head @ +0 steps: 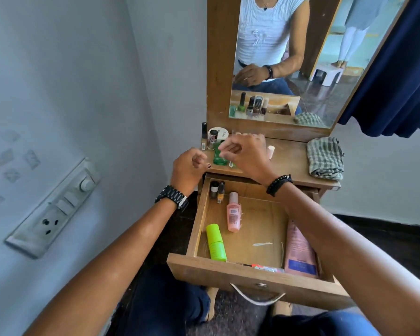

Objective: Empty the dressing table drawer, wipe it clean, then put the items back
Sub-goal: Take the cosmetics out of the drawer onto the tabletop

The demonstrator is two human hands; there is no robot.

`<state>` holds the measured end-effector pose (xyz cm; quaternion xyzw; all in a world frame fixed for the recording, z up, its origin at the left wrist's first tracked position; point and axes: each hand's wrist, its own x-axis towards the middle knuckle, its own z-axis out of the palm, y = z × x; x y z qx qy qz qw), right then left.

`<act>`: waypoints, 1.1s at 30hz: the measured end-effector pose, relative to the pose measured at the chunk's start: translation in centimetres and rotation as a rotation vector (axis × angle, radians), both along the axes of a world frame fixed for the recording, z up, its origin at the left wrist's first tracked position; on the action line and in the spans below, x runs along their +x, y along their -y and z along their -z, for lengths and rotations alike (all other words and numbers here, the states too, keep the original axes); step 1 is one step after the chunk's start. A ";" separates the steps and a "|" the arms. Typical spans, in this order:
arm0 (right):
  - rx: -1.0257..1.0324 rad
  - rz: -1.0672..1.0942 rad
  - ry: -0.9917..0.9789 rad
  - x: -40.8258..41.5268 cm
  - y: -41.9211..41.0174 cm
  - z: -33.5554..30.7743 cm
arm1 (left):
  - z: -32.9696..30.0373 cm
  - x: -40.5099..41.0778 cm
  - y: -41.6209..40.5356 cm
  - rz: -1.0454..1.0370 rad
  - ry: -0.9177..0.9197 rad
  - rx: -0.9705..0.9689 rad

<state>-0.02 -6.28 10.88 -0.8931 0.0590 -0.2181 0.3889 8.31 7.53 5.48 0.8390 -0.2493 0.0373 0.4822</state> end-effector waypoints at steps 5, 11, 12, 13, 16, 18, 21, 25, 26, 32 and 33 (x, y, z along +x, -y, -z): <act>0.064 0.027 -0.191 -2.1 -0.7 5.5 | 3.9 -1.3 -0.3 0.067 0.002 0.307; 0.025 0.107 -0.340 -1.3 -0.6 9.8 | 5.0 -1.0 1.0 0.072 0.094 0.536; -0.008 0.115 -0.342 -0.9 -0.7 10.2 | 5.0 -0.9 1.1 0.074 0.102 0.551; -0.033 0.119 -0.341 -0.7 -0.8 10.6 | 5.0 -0.8 1.3 0.073 0.109 0.561; -0.025 0.140 -0.348 -0.1 -1.0 11.2 | 5.3 -0.7 1.6 0.062 0.139 0.603; -0.013 0.164 -0.335 0.0 -0.9 11.5 | 5.7 -0.9 1.6 0.075 0.140 0.629; 0.032 0.181 -0.331 -0.1 -0.7 11.8 | 6.1 -1.0 1.7 0.072 0.127 0.626; 0.049 0.194 -0.323 -0.5 -0.2 12.0 | 6.0 -1.2 2.0 0.050 0.122 0.613; 0.045 0.194 -0.322 -0.7 -0.2 11.8 | 6.0 -1.2 2.1 0.046 0.118 0.613; 0.040 0.185 -0.320 -1.7 -0.1 11.7 | 5.8 -1.4 2.3 0.084 0.097 0.718; 0.037 0.183 -0.322 -1.9 -0.2 11.6 | 5.8 -1.3 2.3 0.091 0.102 0.736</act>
